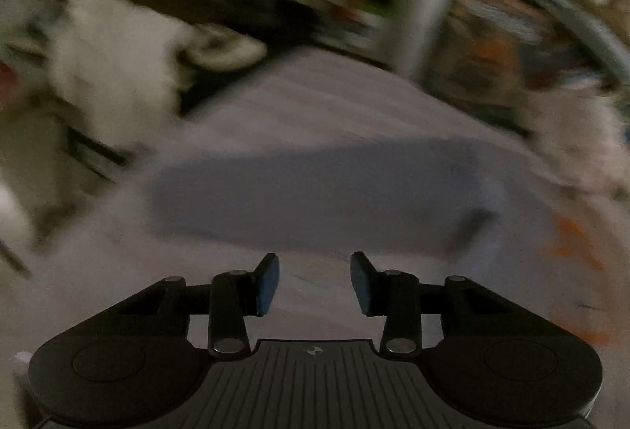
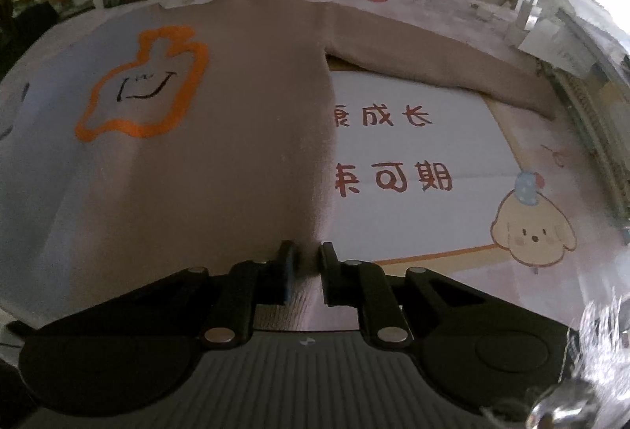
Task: Fold clothes
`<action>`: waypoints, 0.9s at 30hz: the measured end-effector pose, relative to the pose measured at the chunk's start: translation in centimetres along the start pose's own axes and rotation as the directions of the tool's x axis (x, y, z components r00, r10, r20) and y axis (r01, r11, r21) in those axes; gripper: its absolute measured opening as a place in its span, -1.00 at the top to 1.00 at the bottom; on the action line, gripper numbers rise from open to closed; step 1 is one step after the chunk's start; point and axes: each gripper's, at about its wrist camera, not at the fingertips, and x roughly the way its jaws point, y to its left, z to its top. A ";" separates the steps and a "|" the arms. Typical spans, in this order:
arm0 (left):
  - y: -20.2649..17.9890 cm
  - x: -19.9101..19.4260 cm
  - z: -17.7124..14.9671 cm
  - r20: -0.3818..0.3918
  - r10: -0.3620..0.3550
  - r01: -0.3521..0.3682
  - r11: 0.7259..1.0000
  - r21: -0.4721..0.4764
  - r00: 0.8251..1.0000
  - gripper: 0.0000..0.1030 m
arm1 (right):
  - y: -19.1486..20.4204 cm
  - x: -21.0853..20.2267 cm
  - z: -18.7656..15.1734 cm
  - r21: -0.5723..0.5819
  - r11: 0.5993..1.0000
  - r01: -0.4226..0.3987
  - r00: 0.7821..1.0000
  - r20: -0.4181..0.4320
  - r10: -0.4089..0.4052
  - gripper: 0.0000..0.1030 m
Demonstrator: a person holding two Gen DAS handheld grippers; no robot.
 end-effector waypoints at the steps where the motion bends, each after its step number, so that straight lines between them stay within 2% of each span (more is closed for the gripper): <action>1: 0.5 0.5 0.1 -0.004 0.032 -0.032 0.999 0.012 0.999 0.23 | 0.0 0.0 -0.1 0.007 1.000 0.004 1.000 0.001 -0.004 0.71; 4: 2.0 2.3 0.3 -0.028 0.112 -0.111 0.993 0.038 0.993 0.25 | 0.1 0.0 -0.3 0.036 0.999 0.009 1.000 -0.005 -0.009 0.68; 5: 2.3 2.7 0.3 -0.025 0.105 -0.104 0.994 0.033 0.994 0.29 | 0.1 0.0 -0.3 0.041 0.999 0.012 1.000 -0.006 -0.012 0.67; 7: 2.8 3.3 0.4 -0.014 0.076 -0.076 0.997 0.018 0.997 0.54 | 0.2 0.0 -0.4 0.050 0.999 0.019 1.000 -0.008 -0.018 0.66; 8: 2.8 3.8 0.7 -0.006 0.070 -0.070 0.997 0.038 0.998 0.92 | 0.3 0.0 -0.4 0.054 0.998 0.022 1.000 -0.008 -0.021 0.66; 9: 3.0 4.4 1.2 -0.006 0.062 -0.062 0.997 0.046 0.998 1.00 | 0.3 0.0 -0.4 0.055 0.998 0.026 1.000 -0.009 -0.026 0.66; 10: 3.1 5.0 1.8 -0.007 0.053 -0.052 0.997 0.050 0.999 1.00 | 0.4 0.0 -0.4 0.055 0.998 0.031 0.999 -0.010 -0.030 0.66; 16: 5.1 8.4 5.6 -0.029 0.120 -0.119 0.992 0.038 0.992 1.00 | 0.6 0.1 -0.3 0.060 0.997 0.044 0.999 -0.015 -0.043 0.66; 17: 5.2 8.3 5.8 -0.029 0.129 -0.127 0.991 0.049 0.991 0.89 | 0.5 0.1 -0.3 0.065 0.997 0.045 0.999 -0.016 -0.044 0.66; 19: 5.1 7.9 6.1 -0.024 0.150 -0.148 0.986 0.074 0.988 0.84 | 0.4 0.1 -0.3 0.073 0.996 0.046 0.999 -0.016 -0.045 0.61; 21: 4.2 5.5 5.5 0.019 0.074 -0.076 0.992 0.104 0.997 0.83 | 0.2 -0.1 -0.3 0.088 0.995 0.052 0.999 -0.019 -0.051 0.47; 22: 3.4 4.1 4.8 0.021 -0.011 0.009 0.993 0.115 1.000 0.82 | 0.0 -0.2 -0.4 0.100 0.994 0.050 0.999 -0.014 -0.049 0.46; 23: 2.4 2.8 3.9 -0.013 -0.116 0.117 0.985 0.130 0.993 0.78 | -0.4 -0.4 -0.5 0.117 0.992 0.042 0.999 -0.005 -0.042 0.46; 24: 1.3 2.0 3.0 -0.061 -0.203 0.210 0.968 0.135 0.977 0.69 | -0.7 -0.5 -0.6 0.139 0.990 0.035 0.999 0.002 -0.036 0.46; 25: 0.3 1.3 2.0 -0.112 -0.285 0.298 0.945 0.133 0.952 0.63 | -1.0 -0.5 -0.7 0.156 0.987 0.028 1.000 0.000 -0.028 0.46; 27: -1.7 0.3 0.0 -0.188 -0.384 0.409 0.904 0.123 0.904 0.47 | -1.3 -0.3 -0.8 0.184 0.983 0.014 1.000 -0.006 -0.013 0.46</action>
